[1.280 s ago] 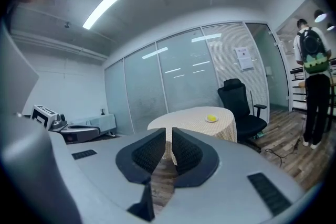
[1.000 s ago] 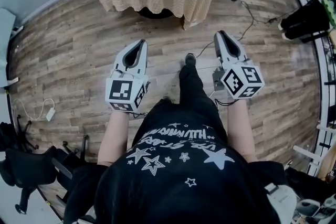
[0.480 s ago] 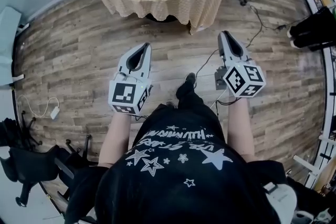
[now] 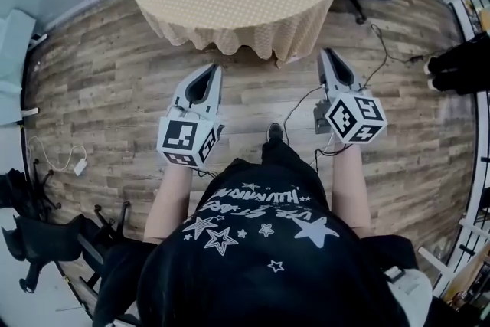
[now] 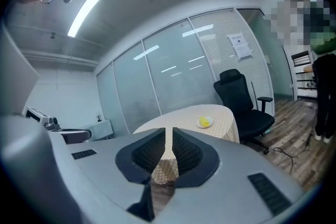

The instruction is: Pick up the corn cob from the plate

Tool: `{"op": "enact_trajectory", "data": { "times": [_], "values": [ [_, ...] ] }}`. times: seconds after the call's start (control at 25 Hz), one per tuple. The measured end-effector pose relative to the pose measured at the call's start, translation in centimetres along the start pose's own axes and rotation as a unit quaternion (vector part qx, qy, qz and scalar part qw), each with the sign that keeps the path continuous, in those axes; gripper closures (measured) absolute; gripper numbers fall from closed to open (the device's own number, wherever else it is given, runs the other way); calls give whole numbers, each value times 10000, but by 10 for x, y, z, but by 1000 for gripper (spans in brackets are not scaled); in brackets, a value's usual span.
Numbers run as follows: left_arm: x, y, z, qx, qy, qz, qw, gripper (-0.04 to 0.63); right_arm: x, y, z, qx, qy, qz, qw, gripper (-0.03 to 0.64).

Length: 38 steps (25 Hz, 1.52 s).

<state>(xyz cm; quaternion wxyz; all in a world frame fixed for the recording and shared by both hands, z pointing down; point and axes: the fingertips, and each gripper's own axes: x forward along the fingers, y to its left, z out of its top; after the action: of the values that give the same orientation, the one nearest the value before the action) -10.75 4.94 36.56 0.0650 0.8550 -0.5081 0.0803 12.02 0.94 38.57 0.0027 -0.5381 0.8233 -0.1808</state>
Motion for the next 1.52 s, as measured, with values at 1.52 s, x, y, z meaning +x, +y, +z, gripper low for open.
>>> {"op": "enact_trajectory", "data": {
  "times": [1.52],
  "values": [
    [243, 44, 9, -302, 256, 159, 9991, 589, 170, -149, 46, 65, 508, 265, 9983, 563]
  ]
}}
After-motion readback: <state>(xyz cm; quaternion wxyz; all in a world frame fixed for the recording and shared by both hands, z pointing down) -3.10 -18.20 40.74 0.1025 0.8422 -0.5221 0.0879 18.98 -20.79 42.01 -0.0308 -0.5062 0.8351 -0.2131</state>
